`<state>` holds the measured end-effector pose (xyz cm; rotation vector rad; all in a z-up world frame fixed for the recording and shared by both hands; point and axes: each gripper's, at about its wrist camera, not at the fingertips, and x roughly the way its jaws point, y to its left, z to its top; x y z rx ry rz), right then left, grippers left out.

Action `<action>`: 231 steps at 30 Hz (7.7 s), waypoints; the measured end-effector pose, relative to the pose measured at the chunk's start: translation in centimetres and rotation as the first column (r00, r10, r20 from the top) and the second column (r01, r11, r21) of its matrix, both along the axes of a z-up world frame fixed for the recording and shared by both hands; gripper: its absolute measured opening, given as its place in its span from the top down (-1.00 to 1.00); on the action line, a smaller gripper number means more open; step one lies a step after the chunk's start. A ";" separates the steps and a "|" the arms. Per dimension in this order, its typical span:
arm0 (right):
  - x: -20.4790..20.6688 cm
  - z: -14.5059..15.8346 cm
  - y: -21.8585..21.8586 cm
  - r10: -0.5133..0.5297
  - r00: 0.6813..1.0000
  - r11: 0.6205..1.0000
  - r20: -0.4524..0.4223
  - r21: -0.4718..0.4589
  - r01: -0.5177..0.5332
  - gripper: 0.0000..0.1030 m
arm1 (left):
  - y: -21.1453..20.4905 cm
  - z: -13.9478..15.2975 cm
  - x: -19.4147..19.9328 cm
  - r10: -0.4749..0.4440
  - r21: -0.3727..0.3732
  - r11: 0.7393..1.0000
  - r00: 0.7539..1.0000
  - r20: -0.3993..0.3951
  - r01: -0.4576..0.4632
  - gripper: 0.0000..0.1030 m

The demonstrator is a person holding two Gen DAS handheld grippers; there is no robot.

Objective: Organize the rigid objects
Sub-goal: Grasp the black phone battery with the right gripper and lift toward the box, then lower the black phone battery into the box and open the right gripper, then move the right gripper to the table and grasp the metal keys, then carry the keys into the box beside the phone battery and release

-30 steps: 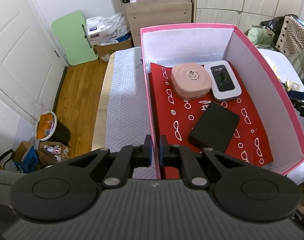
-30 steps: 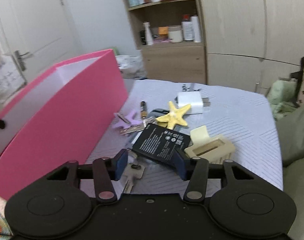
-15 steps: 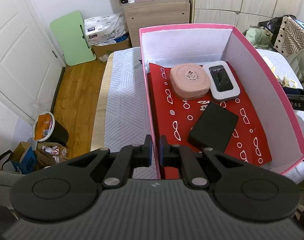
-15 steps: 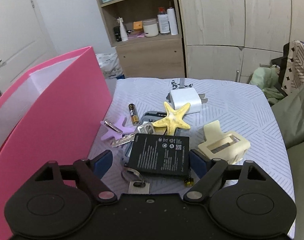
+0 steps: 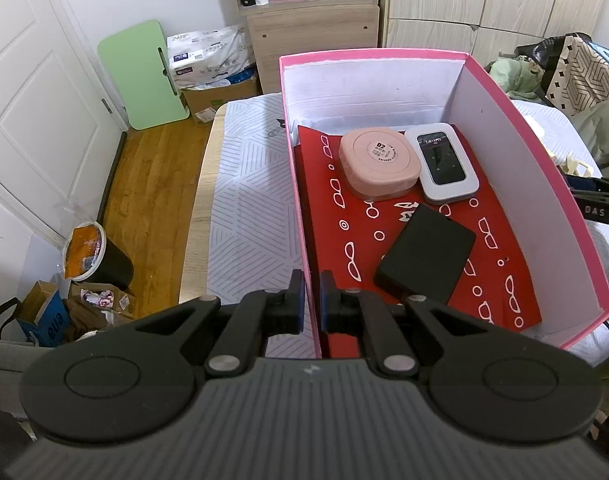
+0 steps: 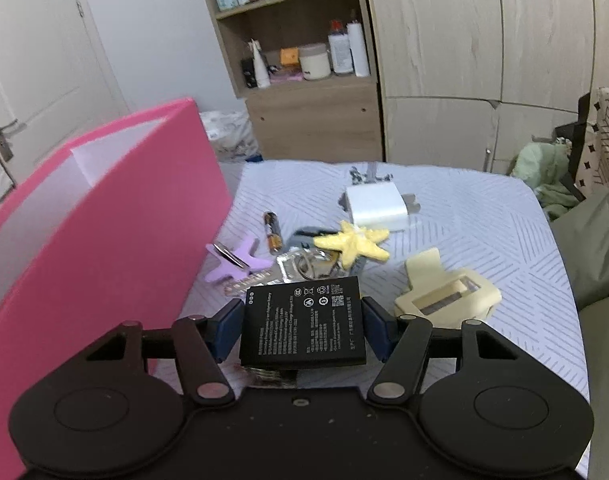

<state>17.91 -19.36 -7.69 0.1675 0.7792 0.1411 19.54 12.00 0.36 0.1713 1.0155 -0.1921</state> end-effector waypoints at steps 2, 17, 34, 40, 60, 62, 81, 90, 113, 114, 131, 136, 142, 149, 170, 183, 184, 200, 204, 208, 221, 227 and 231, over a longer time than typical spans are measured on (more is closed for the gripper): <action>-0.5 0.6 0.0 0.007 1.000 1.000 0.023 0.004 -0.007 -0.31 | 0.0 0.0 0.0 -0.001 0.001 1.000 1.000 0.001 0.001 0.87; -2.8 10.0 5.1 0.410 0.884 0.906 0.226 0.016 -0.424 -0.32 | 0.4 0.0 0.2 -0.001 -0.023 1.000 1.000 -0.003 0.001 0.87; 4.2 7.8 15.7 0.747 0.577 0.618 -0.329 0.027 -0.785 -0.32 | 1.0 0.2 0.4 -0.014 -0.059 0.998 1.000 0.000 0.014 0.87; 3.3 7.0 17.5 0.767 0.500 0.523 -0.402 -0.059 -0.850 -0.32 | 1.3 0.2 0.3 -0.022 -0.077 0.997 1.000 0.004 0.022 0.87; 8.0 4.0 19.4 0.572 0.530 0.713 -0.626 0.061 -0.698 -0.31 | 2.8 0.1 0.3 -0.042 -0.162 0.986 0.999 0.028 0.046 0.87; 7.7 4.1 19.7 0.573 0.542 0.708 -0.615 0.039 -0.705 -0.31 | 2.7 0.1 0.3 -0.045 -0.165 0.985 0.999 0.027 0.049 0.86; 4.1 6.1 19.4 0.573 0.604 0.400 -0.554 -0.454 -0.796 -0.37 | 3.1 0.0 0.2 -0.043 -0.181 0.982 0.999 0.028 0.047 0.86; 2.5 13.0 11.5 0.656 0.732 0.692 -0.184 -0.238 -0.681 -0.40 | 3.1 -0.1 0.2 -0.032 -0.189 0.981 0.999 0.031 0.038 0.86; -3.4 0.4 -1.9 0.244 0.968 0.970 -0.053 -0.001 -0.245 0.08 | 2.4 0.1 0.3 0.018 -0.168 0.986 1.000 0.013 -0.016 0.86; -3.1 -0.1 -2.0 0.230 0.972 0.973 -0.051 0.019 -0.230 0.08 | 2.5 0.1 0.3 0.018 -0.168 0.986 1.000 0.011 -0.016 0.86; -2.6 -0.7 -1.6 0.230 0.972 0.971 0.047 0.051 -0.232 0.97 | 2.6 0.1 0.4 0.026 -0.168 0.986 1.000 0.006 -0.024 0.86; -3.3 -0.2 -1.8 0.244 0.969 0.969 0.030 0.028 -0.245 0.83 | 2.5 0.1 0.4 0.028 -0.169 0.985 1.000 0.006 -0.027 0.86; -4.7 -0.7 -0.8 0.284 0.958 0.959 -0.033 0.030 -0.283 0.26 | 2.5 0.1 0.4 0.029 -0.170 0.985 1.000 0.005 -0.028 0.86; -5.8 -0.5 1.0 0.289 0.956 0.956 0.057 -0.064 -0.286 0.89 | 2.5 0.1 0.4 0.029 -0.169 0.985 1.000 0.006 -0.028 0.86; -4.9 11.1 1.9 0.388 0.873 0.920 0.296 -0.065 -0.387 0.90 | 2.6 0.1 0.4 0.033 -0.181 0.983 0.999 0.005 -0.032 0.86; -3.4 10.5 7.4 0.588 0.784 0.787 0.196 0.086 -0.612 0.90 | 2.6 0.0 0.5 0.030 -0.191 0.981 1.000 0.000 -0.029 0.86; -3.0 9.7 7.8 0.592 0.790 0.789 0.164 0.087 -0.609 0.90 | 2.5 0.0 0.5 0.029 -0.190 0.981 1.000 0.001 -0.029 0.86; -2.1 8.6 0.2 0.451 0.878 0.808 0.158 0.346 -0.477 0.54 | 2.5 -0.1 0.7 0.055 -0.204 0.977 0.998 -0.006 -0.055 0.86; -2.8 8.1 -3.5 0.341 0.931 0.871 0.133 0.328 -0.366 0.50 | 2.5 0.0 0.6 0.069 -0.207 0.976 0.998 -0.004 -0.069 0.86; -3.5 6.6 -6.7 0.238 0.968 0.929 0.084 0.270 -0.252 0.44 | 2.4 0.1 0.5 0.081 -0.203 0.976 0.997 -0.003 -0.080 0.86; -3.1 1.3 -9.3 0.100 0.995 0.993 0.022 -0.071 -0.098 -0.04 | 1.8 0.2 0.4 0.098 -0.159 0.983 0.995 0.002 -0.096 0.86; -1.9 -0.4 -9.9 0.111 0.992 0.989 0.055 -0.105 -0.104 -0.33 | 1.7 0.3 0.5 0.100 -0.150 0.984 0.995 -0.002 -0.099 0.86; -1.1 -1.4 -10.1 0.110 0.992 0.986 0.062 -0.134 -0.101 -0.33 | 1.7 0.4 0.5 0.098 -0.150 0.984 0.995 -0.006 -0.098 0.86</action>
